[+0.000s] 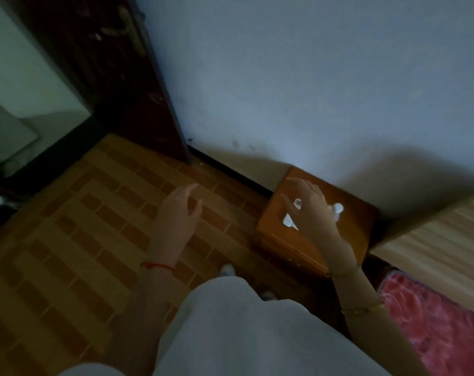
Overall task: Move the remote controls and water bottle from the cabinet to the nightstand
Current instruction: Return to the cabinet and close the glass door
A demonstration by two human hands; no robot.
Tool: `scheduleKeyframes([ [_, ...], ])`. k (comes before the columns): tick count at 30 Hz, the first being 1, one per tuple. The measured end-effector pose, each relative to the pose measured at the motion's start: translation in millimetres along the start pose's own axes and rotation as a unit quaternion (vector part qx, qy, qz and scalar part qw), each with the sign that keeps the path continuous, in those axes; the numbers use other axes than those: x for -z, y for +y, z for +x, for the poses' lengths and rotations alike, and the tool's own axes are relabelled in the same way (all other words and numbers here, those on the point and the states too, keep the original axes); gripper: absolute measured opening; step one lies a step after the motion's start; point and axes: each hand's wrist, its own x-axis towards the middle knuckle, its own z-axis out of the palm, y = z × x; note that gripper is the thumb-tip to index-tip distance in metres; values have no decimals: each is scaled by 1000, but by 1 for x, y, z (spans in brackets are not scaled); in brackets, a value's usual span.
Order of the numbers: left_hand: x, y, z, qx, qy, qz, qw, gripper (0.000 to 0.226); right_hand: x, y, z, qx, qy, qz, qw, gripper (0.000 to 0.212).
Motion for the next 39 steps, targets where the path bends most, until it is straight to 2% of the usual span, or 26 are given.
scheduleKeyframes([
  [6,50,-72,-33,123,78,-16,989,43,-51,-77,34,130,-90,-12,987,42],
  [12,111,-152,-53,223,148,-26,963,42,-119,-189,64,250,-173,-25,952,32],
  [15,150,-200,-60,283,178,1,943,42,-165,-256,75,267,-213,10,940,28],
  [17,175,-229,-65,311,199,4,929,42,-198,-299,83,289,-235,12,928,36],
  [21,222,-279,-78,359,234,29,903,38,-257,-383,89,337,-283,37,897,44],
  [24,249,-311,-91,405,267,19,874,39,-288,-440,84,395,-282,21,874,44],
  [27,268,-337,-102,427,289,30,856,38,-319,-484,83,424,-319,17,848,43],
  [30,284,-364,-111,474,316,10,822,38,-357,-529,82,471,-354,23,808,43],
  [34,304,-404,-119,519,339,9,785,41,-405,-585,83,488,-412,36,768,41],
  [39,345,-462,-107,561,372,19,739,41,-470,-672,94,533,-441,41,720,41],
])
